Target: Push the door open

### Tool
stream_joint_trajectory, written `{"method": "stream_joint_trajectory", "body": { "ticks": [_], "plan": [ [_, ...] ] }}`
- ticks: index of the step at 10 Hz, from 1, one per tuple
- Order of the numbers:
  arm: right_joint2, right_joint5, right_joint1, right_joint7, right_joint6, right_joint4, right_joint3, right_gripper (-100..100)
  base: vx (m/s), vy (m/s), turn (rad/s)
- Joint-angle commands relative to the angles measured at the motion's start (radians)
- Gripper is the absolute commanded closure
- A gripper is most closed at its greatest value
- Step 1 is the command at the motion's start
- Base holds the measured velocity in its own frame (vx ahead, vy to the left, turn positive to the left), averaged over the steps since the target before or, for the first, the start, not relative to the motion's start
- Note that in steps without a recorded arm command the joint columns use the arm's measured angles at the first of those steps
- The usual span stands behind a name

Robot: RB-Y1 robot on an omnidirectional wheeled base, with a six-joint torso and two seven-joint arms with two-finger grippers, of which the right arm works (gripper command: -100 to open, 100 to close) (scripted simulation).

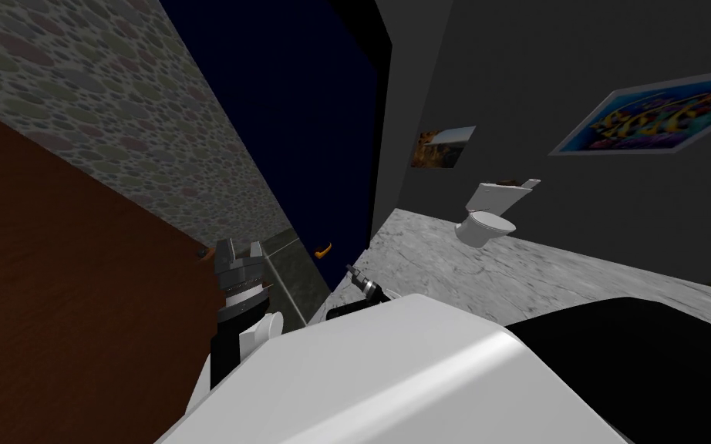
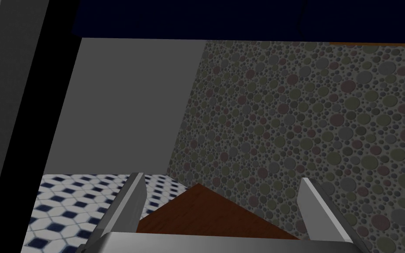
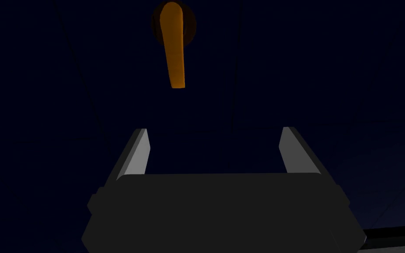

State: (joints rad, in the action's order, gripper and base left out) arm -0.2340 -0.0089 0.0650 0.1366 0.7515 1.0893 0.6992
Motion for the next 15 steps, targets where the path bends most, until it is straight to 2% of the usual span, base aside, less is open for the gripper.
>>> {"method": "stream_joint_trajectory", "body": {
  "ticks": [1,7,8,9,15],
  "plan": [
    [-0.006,-0.001,-0.009,0.004,0.004,-0.025,0.022,-100,0.179,0.098,-0.079],
    [-0.017,-0.005,-0.037,0.015,0.021,-0.097,0.068,-100,0.126,0.079,-0.054],
    [-0.015,-0.005,-0.035,0.013,0.02,-0.091,0.063,-100,0.067,0.034,-0.012],
    [-0.003,-0.004,-0.041,0.01,0.018,-0.103,0.056,-100,0.127,0.085,0.055],
    [0.029,-0.003,-0.053,-0.001,0.013,-0.135,0.036,-100,0.135,0.136,0.037]
  ]
}}
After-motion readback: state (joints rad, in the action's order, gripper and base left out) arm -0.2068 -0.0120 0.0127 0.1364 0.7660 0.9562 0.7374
